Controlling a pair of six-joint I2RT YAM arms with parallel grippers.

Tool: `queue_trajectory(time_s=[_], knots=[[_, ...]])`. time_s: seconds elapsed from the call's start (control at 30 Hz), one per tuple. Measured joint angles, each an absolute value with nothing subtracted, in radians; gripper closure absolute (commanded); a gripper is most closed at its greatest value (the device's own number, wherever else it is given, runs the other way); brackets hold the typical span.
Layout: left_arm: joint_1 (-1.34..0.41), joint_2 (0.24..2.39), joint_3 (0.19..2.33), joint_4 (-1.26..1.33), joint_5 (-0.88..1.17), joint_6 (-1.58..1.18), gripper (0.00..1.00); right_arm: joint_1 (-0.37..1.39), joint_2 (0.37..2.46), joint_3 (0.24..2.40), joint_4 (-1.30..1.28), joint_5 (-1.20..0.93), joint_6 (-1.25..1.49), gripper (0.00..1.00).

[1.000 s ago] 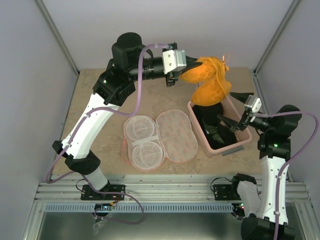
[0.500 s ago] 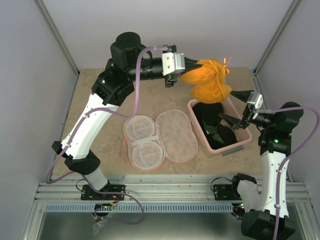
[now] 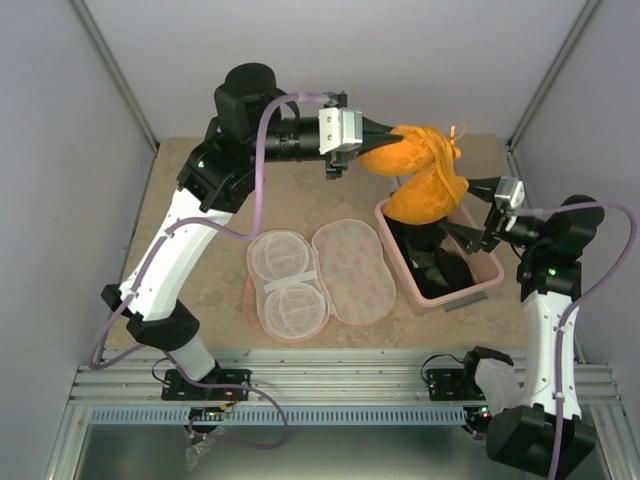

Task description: Unzip the laundry bag and remove the bra

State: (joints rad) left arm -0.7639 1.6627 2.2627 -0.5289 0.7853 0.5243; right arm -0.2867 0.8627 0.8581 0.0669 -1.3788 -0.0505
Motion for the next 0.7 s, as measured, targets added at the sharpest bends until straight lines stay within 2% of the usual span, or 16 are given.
queue_trajectory(time_s=[0.13,0.2,0.33,0.43,0.47,0.5,0.7], knots=[[-0.764,1.654,2.266,-0.541,0.797,0.525,1.00,-0.287,0.886,0.858,0.067,-1.406,-0.040,0.13],[-0.764,1.652,2.266,-0.542,0.800,0.523,1.00,-0.284,0.882,0.858,0.070,-1.443,-0.039,0.22],[-0.764,1.652,2.265,-0.540,0.798,0.503,1.00,-0.270,0.864,0.861,0.068,-1.507,-0.050,0.61],[-0.764,1.652,2.263,-0.531,0.778,0.468,1.00,-0.266,0.854,0.867,0.052,-1.530,-0.055,0.83],[-0.764,1.652,2.262,-0.524,0.766,0.449,1.00,-0.266,0.851,0.868,0.047,-1.538,-0.051,0.94],[-0.764,1.652,2.261,-0.519,0.758,0.435,1.00,-0.266,0.850,0.870,0.046,-1.539,-0.055,0.99],[-0.754,1.652,2.215,-0.467,0.709,0.273,1.00,-0.266,0.854,0.903,-0.024,-1.524,-0.002,1.00]])
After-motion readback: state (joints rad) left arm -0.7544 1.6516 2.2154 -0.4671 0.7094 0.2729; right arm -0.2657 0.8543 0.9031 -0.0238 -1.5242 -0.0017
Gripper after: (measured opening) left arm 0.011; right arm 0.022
